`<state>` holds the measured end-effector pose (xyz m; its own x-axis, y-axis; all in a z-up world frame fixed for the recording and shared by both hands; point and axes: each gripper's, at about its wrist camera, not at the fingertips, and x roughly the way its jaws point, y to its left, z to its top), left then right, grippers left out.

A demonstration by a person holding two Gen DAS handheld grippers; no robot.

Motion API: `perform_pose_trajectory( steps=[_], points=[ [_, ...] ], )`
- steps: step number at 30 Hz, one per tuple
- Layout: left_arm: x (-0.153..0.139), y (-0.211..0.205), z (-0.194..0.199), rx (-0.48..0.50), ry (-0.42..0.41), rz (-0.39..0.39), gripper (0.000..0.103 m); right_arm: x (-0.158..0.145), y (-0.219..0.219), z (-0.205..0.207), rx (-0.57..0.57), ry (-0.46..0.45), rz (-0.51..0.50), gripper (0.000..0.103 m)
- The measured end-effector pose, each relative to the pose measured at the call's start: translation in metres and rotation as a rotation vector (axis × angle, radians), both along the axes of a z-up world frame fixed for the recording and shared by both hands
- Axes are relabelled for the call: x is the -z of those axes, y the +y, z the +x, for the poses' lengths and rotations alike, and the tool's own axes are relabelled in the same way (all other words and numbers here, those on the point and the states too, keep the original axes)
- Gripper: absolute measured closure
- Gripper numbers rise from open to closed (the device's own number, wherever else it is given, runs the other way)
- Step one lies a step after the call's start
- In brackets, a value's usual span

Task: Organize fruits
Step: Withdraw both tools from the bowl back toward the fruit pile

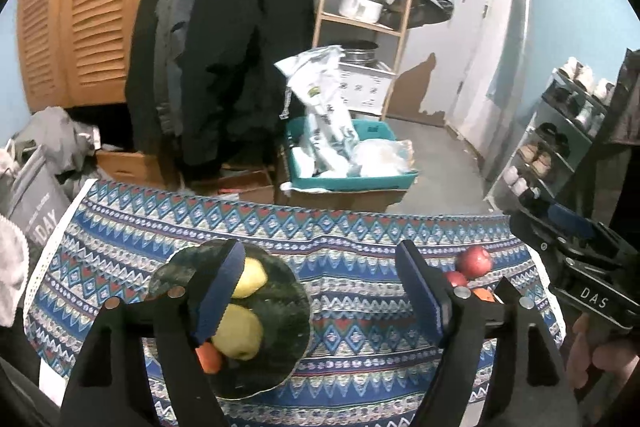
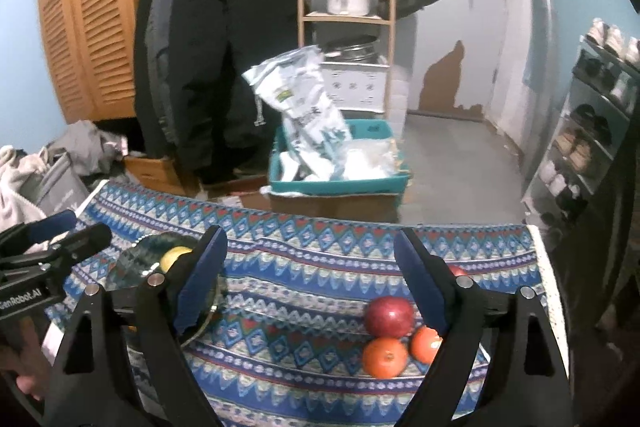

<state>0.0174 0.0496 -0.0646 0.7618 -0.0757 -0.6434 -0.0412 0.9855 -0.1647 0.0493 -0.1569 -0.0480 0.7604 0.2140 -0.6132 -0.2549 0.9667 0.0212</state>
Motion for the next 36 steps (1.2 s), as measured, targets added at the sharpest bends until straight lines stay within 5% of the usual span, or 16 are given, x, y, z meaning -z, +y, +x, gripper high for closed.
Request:
perform_pose_trajectory(
  steps=[23,36],
  points=[
    [0.008,-0.095,0.020,0.168,0.040,0.040,0.021,0.014,-0.121,-0.009,0.195,0.033,0.022,0.016],
    [0.031,-0.131,0.040,0.246,0.111,0.025,0.021,0.041,-0.152,0.001,0.246,0.101,0.004,0.016]
  ],
)
